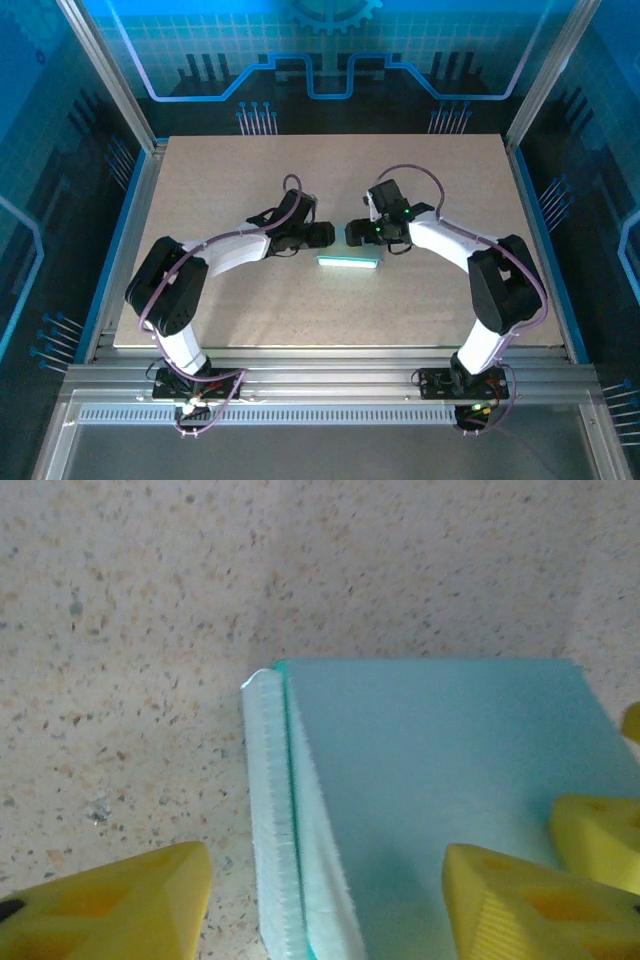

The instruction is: Fold the paper box

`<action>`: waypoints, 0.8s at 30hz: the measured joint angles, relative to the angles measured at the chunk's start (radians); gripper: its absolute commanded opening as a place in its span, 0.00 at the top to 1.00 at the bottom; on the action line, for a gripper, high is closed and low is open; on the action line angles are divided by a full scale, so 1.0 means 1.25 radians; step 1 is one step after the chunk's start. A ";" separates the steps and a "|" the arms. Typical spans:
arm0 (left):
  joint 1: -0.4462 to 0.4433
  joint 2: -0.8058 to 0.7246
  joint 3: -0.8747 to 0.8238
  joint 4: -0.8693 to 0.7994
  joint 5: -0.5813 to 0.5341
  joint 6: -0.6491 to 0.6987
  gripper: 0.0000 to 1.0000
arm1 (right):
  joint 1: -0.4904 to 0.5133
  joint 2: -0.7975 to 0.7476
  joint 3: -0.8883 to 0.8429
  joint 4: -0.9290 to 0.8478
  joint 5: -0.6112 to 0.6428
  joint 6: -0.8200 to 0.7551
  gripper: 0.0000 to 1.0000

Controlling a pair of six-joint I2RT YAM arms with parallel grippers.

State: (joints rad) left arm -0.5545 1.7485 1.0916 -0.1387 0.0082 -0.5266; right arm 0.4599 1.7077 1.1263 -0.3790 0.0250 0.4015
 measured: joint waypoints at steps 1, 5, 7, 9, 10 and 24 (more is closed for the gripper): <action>0.000 0.005 0.000 -0.003 0.000 0.000 0.42 | 0.000 -0.004 -0.006 0.002 0.000 0.002 0.11; 0.000 0.011 0.000 -0.006 0.001 -0.006 0.47 | -0.002 -0.020 -0.035 0.018 -0.002 0.014 0.12; 0.000 0.017 -0.001 -0.005 0.000 -0.009 0.49 | -0.002 -0.024 -0.051 0.030 -0.005 0.021 0.12; 0.000 0.025 -0.004 -0.004 0.000 -0.014 0.52 | -0.002 -0.024 -0.063 0.039 -0.006 0.029 0.13; 0.000 0.029 -0.007 -0.001 0.001 -0.016 0.53 | -0.002 -0.024 -0.068 0.042 -0.007 0.031 0.12; 0.000 0.043 -0.066 0.105 0.013 -0.026 0.69 | -0.057 -0.024 -0.141 0.124 -0.122 0.090 0.14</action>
State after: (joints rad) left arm -0.5545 1.8019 1.0092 -0.0074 0.0238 -0.5591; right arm 0.3885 1.6775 0.9501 -0.2241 -0.1272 0.5144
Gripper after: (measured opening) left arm 0.328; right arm 0.868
